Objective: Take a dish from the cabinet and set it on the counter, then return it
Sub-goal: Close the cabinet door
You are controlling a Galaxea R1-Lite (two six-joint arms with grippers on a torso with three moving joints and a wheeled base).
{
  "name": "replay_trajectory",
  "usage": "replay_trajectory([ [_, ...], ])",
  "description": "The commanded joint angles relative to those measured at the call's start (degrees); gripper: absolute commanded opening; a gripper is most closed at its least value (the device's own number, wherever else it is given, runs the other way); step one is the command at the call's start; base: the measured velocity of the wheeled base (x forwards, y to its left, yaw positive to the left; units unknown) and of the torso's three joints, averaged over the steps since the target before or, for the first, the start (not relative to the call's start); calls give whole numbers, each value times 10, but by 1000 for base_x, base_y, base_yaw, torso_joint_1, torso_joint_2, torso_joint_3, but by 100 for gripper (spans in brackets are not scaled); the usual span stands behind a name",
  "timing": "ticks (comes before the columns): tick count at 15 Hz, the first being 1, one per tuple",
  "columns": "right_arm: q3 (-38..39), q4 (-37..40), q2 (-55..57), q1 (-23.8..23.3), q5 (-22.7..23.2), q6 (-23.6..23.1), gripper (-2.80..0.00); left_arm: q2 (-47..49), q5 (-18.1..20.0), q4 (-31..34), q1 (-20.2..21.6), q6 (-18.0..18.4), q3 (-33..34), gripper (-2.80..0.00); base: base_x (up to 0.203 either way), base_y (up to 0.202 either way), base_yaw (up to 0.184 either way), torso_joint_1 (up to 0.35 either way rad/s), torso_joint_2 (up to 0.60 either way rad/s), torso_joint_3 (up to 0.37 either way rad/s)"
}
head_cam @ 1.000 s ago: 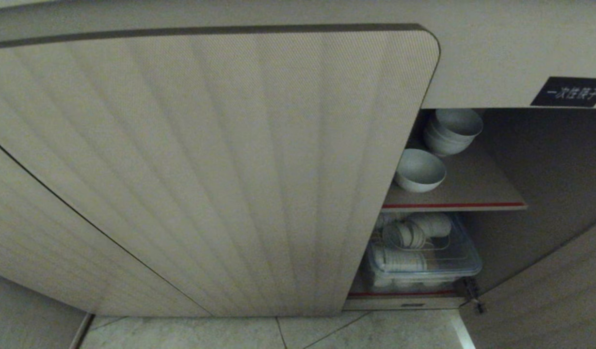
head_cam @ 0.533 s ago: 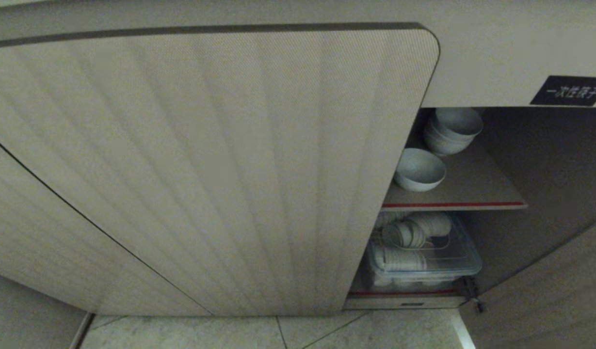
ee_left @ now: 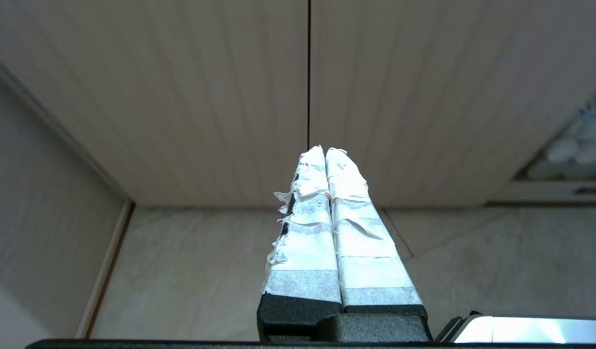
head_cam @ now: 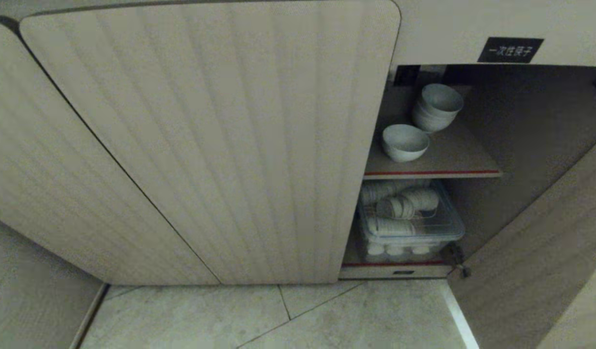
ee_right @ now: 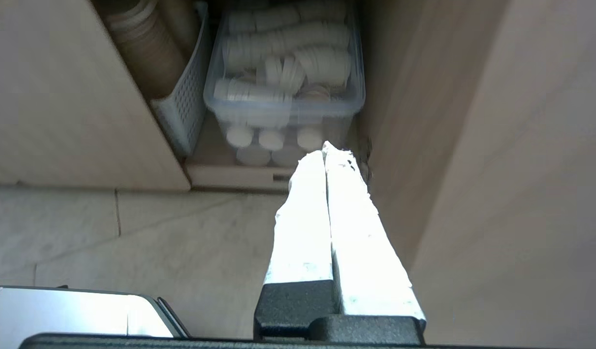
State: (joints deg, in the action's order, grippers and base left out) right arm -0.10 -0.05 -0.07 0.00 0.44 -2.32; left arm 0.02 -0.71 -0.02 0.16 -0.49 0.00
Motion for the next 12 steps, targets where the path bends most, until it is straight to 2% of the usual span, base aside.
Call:
replay_trajectory([
  [1, 0, 0, 1, 0, 1, -1, -280, 0, 0, 0, 0, 0, 0, -280, -192, 0, 1, 2, 2, -2],
  [9, 1, 0, 1, 0, 0, -2, -280, 0, -1, 0, 0, 0, 0, -280, -185, 0, 1, 2, 3, 2],
  [12, 1, 0, 1, 0, 0, -2, -280, 0, -1, 0, 0, 0, 0, -280, 0, 0, 0, 0, 0, 0],
])
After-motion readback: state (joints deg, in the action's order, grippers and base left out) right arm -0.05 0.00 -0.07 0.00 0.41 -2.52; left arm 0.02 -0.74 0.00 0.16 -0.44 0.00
